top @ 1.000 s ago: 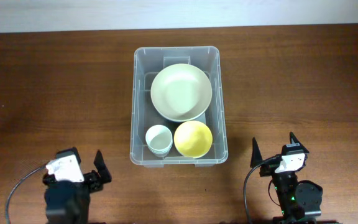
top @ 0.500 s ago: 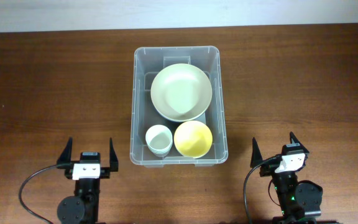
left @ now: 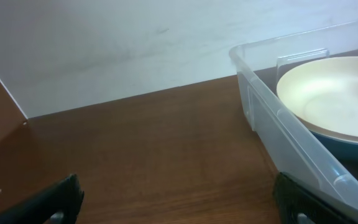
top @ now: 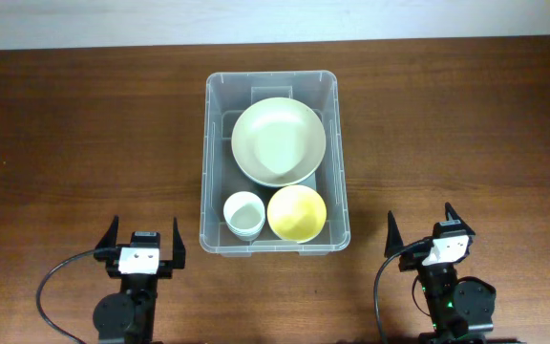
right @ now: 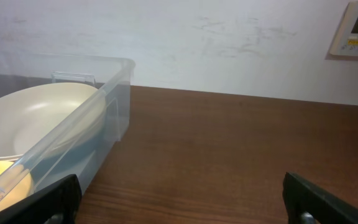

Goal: Pack container

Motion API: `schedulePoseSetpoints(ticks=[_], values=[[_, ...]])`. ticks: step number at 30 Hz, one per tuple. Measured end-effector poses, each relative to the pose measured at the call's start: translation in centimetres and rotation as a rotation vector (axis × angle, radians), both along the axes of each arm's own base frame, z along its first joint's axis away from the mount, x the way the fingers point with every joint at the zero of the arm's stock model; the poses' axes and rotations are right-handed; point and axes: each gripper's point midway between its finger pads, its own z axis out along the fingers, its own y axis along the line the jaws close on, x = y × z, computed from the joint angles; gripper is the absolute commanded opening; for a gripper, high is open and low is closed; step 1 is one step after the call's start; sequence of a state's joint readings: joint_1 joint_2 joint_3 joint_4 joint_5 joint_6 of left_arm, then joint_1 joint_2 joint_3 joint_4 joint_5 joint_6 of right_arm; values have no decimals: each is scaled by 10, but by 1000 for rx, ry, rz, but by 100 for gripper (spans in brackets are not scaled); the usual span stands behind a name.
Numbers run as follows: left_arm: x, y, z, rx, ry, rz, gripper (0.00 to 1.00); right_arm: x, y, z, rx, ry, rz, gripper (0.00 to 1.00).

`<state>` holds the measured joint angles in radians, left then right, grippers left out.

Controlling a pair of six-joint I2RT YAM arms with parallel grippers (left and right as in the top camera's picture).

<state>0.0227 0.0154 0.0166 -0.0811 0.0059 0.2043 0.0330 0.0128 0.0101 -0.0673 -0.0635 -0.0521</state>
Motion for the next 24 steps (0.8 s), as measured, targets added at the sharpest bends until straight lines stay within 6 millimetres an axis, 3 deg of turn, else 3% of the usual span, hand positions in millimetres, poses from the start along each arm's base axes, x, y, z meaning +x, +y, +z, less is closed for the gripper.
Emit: schedulePoseSetpoints(ticks=[24], values=[[0,-1,0,-23,0,-4,100,0,0,0,0,0,3,99]])
